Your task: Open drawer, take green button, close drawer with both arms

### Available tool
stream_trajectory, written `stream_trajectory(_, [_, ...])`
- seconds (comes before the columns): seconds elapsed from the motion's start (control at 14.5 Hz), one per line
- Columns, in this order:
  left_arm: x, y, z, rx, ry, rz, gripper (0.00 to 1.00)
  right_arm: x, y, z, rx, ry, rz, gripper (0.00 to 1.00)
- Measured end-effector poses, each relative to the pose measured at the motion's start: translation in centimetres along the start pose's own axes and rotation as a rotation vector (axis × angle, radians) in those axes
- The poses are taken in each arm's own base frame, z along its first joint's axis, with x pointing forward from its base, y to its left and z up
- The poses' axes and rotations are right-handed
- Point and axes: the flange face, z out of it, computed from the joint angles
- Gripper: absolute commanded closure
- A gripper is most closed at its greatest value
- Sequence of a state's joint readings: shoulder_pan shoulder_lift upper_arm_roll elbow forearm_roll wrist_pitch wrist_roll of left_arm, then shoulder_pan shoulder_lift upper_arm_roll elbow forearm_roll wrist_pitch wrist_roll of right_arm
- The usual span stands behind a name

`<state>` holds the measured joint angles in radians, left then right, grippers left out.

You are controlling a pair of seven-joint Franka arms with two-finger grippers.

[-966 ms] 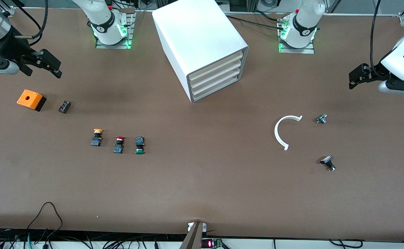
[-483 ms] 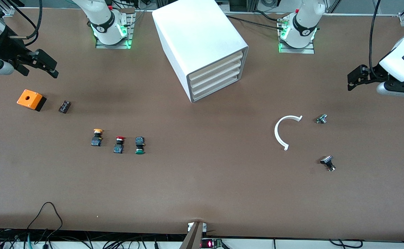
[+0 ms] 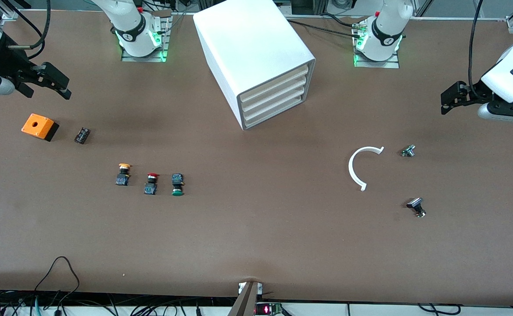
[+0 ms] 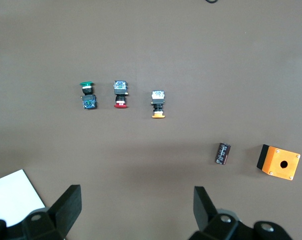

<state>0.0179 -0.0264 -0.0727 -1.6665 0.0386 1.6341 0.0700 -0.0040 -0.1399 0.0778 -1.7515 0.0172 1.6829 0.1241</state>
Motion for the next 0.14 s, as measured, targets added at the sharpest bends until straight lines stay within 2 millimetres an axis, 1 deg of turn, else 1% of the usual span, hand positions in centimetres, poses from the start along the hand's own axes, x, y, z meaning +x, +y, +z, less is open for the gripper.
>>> stream_trajectory(0.14, [-0.03,0.00,0.06,0.000,-0.004,0.000,0.01,0.03,-0.02,-0.12,0.001,0.004,-0.004,0.01])
